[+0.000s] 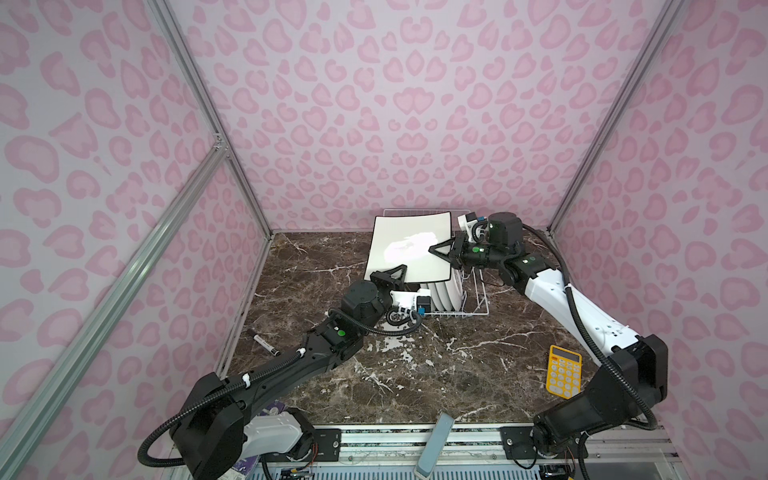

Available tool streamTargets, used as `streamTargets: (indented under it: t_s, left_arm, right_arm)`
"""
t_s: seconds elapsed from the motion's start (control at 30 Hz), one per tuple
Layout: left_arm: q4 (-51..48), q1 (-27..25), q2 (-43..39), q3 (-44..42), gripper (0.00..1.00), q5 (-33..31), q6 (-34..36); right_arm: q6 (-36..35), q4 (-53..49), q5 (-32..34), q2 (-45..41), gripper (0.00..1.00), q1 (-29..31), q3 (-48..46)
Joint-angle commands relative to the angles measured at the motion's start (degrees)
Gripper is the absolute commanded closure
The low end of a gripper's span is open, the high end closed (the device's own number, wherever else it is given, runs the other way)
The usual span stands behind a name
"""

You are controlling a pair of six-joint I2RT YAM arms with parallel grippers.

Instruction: Unload the plates from the dish rack

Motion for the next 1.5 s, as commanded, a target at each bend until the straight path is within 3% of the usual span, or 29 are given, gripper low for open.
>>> streamTargets:
  t_s: [0.0,0.13,0.2,0.37,0.8,0.97,1.17,1.37,1.47]
  left_arm:
    - [8.11,0.23,-0.44,1.99,0.68,-0.05,-2.56]
    - [5.75,0.49,-0.71,3.1,0.44,-0.18,-6.01]
    - [4.52,0.52,-0.95,3.65,0.37,-0.2,-7.67]
    - [0.56,0.75,-1.83,5.15,0.29,1.03,-11.88]
    - [-4.11,0.79,-7.54,3.9,0.24,2.09,-25.35]
    - [-8.82,2.4,-10.26,8.02,0.24,5.55,-37.76]
    - [-16.51,8.83,-10.69,16.02,0.24,14.41,-57.74]
    - [-22.8,16.83,-7.01,24.53,0.23,23.16,-75.76]
    - [-25.63,20.21,-3.97,28.02,0.23,27.36,-81.49]
  right_arm:
    - [-8.88,1.01,0.66,-0.3,1.0,-0.06,-0.77]
    - [-6.83,3.74,1.29,-0.7,1.0,-0.59,-1.33]
    - [-5.66,5.68,1.91,-1.01,1.0,-0.76,-1.59]
    - [-2.52,9.88,3.97,-1.62,1.0,-1.8,-1.97]
    - [0.88,14.86,8.93,-3.32,1.0,-6.12,-3.74]
    - [0.3,15.49,10.08,-4.64,1.0,-7.09,-5.07]
    - [-0.77,15.81,10.1,-5.7,1.0,-7.35,-6.09]
    - [-1.21,17.98,8.32,-6.43,1.0,-7.32,-6.84]
    - [-1.15,18.86,7.22,-6.44,1.0,-7.36,-7.09]
